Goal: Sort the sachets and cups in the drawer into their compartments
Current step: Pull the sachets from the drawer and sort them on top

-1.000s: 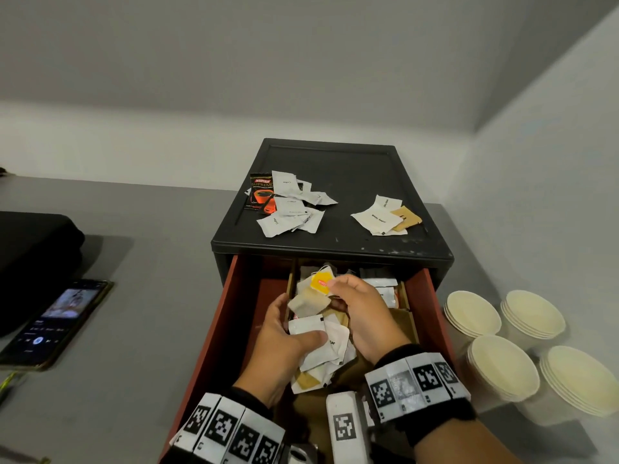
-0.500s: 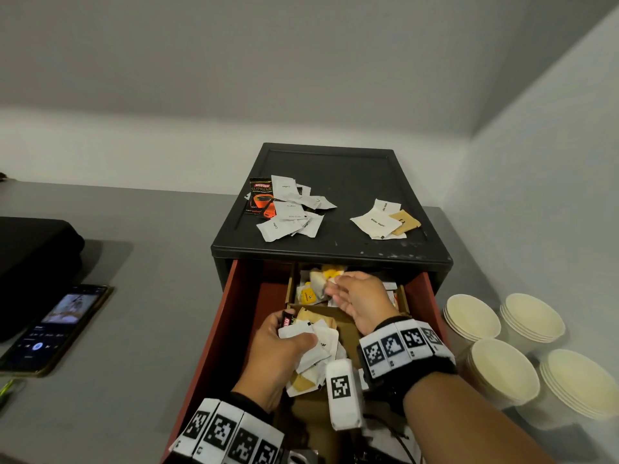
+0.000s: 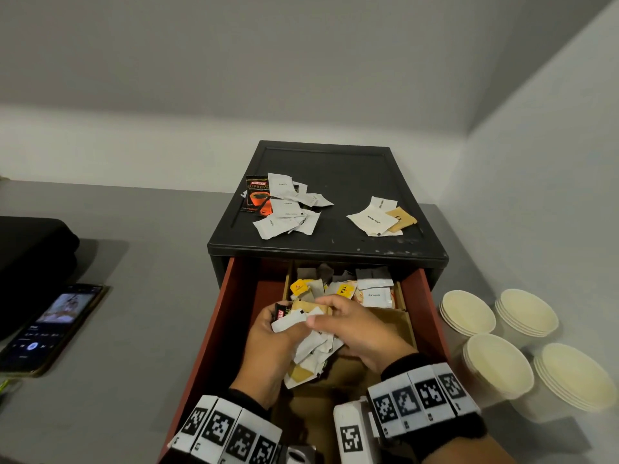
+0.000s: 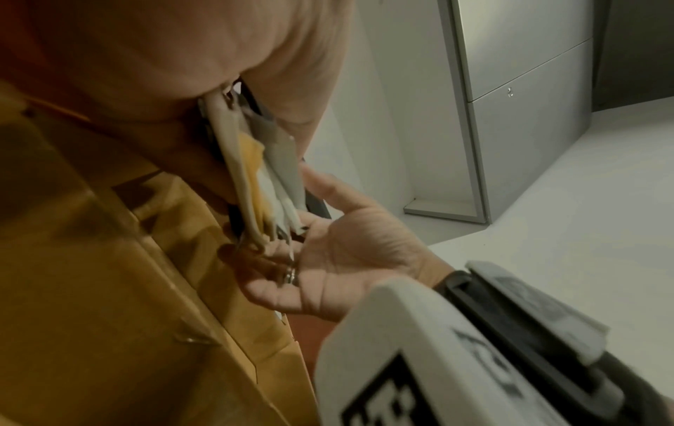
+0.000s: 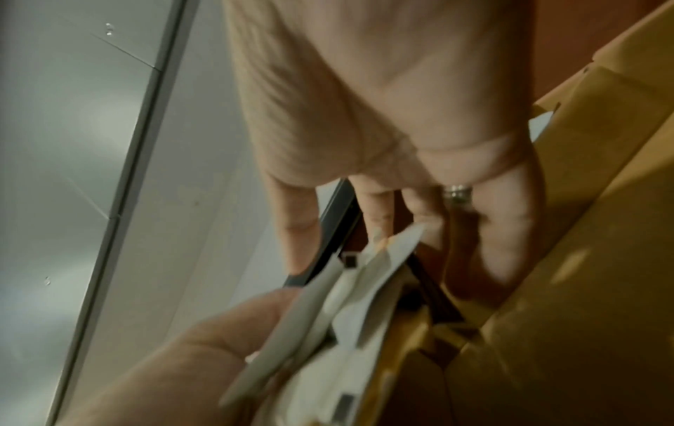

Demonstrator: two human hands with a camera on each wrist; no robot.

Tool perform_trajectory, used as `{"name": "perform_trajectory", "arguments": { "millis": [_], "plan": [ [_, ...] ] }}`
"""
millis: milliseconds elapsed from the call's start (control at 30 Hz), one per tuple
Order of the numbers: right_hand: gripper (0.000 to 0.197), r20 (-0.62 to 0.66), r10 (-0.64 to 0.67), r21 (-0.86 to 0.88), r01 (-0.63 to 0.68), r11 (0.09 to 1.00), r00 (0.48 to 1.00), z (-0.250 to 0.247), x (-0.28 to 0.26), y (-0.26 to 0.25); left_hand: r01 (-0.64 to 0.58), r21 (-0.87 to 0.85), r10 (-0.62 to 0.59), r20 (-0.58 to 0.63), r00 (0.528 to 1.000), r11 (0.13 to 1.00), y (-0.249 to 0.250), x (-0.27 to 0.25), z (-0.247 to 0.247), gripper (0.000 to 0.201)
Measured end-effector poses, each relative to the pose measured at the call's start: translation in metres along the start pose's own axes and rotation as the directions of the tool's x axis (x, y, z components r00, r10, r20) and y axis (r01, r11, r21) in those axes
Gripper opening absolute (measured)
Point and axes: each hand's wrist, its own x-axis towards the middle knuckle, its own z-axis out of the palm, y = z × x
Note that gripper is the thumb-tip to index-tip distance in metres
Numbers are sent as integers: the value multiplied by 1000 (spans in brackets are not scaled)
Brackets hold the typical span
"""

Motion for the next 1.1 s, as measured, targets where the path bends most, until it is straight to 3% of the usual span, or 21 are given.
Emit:
{"name": "perform_trajectory", "arguments": {
  "millis": [133,200,333,500,700,867,1100],
  "plan": [
    [48,72,-74,29,72,997,995,3,-8,3,25,-64,-24,12,1000,998,1,-2,-1,24],
    [41,30,-119,40,118,992,992,5,-7,5,67,-112,-62,50,997,991,2,-4,0,25],
    [16,-84,-182,84,189,978,980,5,-3,5,119,-196,-77,208,975,973,6,-8,1,49],
    [18,-112,-203,213,223,951,973,5,-5,3,149,-217,-72,328,942,965,7,-12,4,53],
    [21,-117,-197,271,222,937,973,15,-7,2,189,-217,-116,308,944,958,8,-14,4,35],
    [23,-140,-225,262,255,931,964,18,-10,-1,138,-186,-92,240,966,973,7,-13,4,29],
    [20,-304,-225,246,305,920,926,7,-10,-6,105,-191,-68,190,979,976,9,-13,6,30]
  ]
}}
